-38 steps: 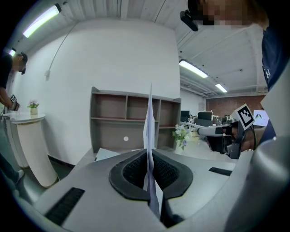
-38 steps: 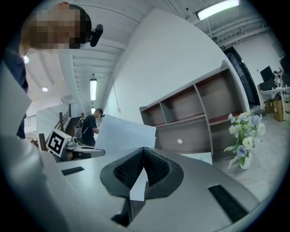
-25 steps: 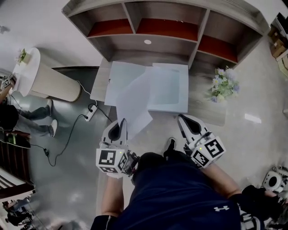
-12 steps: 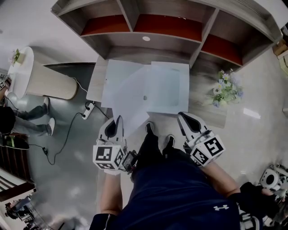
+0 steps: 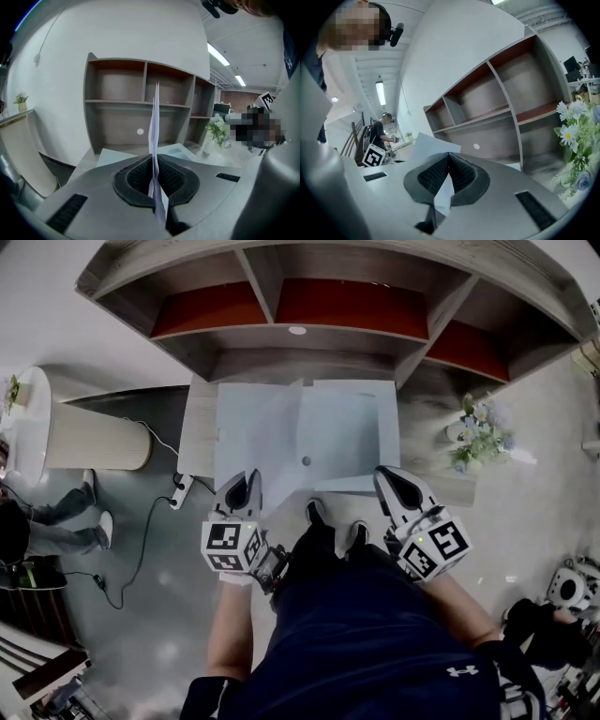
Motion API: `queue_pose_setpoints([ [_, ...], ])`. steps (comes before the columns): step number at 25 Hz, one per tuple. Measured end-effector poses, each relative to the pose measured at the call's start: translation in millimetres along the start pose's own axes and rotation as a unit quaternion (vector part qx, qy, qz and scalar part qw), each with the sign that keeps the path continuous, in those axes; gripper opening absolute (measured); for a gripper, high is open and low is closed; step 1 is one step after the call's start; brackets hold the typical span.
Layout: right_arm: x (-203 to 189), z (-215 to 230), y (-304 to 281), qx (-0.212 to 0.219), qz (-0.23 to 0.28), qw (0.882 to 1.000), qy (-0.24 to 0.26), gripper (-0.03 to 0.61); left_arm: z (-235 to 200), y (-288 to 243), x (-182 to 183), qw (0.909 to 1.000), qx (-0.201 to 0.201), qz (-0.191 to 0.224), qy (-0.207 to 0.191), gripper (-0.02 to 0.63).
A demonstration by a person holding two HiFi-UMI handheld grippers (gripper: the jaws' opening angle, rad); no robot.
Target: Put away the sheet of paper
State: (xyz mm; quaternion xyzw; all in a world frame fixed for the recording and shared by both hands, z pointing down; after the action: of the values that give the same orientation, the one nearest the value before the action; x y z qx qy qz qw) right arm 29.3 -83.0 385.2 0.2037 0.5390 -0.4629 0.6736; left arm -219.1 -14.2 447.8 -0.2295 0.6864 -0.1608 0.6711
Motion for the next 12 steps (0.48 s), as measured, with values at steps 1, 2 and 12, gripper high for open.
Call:
queue_pose_setpoints([
  [1,0,-1,-4,-0.006,-0.001,1.0,-0.001,0.006,-6,-7,-1,0.9999,-0.008,-0.006,-0.001,0.015],
  [2,-1,-2,-8,-0.011,-0.002,1.0,-0.002,0.006,-10,-15,-2,0.9998,-0.016,-0.012,-0.002,0.015],
  [12,3,-10,-41,-0.071,-0.006,0.997,-0.007,0.006,-30,-71,2,0.992,-0.12,-0.037,0.011,0.015],
])
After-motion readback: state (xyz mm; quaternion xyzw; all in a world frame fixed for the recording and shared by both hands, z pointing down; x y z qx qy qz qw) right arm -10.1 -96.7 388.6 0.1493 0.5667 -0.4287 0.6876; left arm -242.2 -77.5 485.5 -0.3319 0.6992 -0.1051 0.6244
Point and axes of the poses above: the fingertips, and each gripper's own axes: y backward along the fingers, z to its right, x out of its top, the point moved 3 cm from there along y, backward along the fingers, and after that the axes turned 3 degrees about -z, right-handed, at the moved point
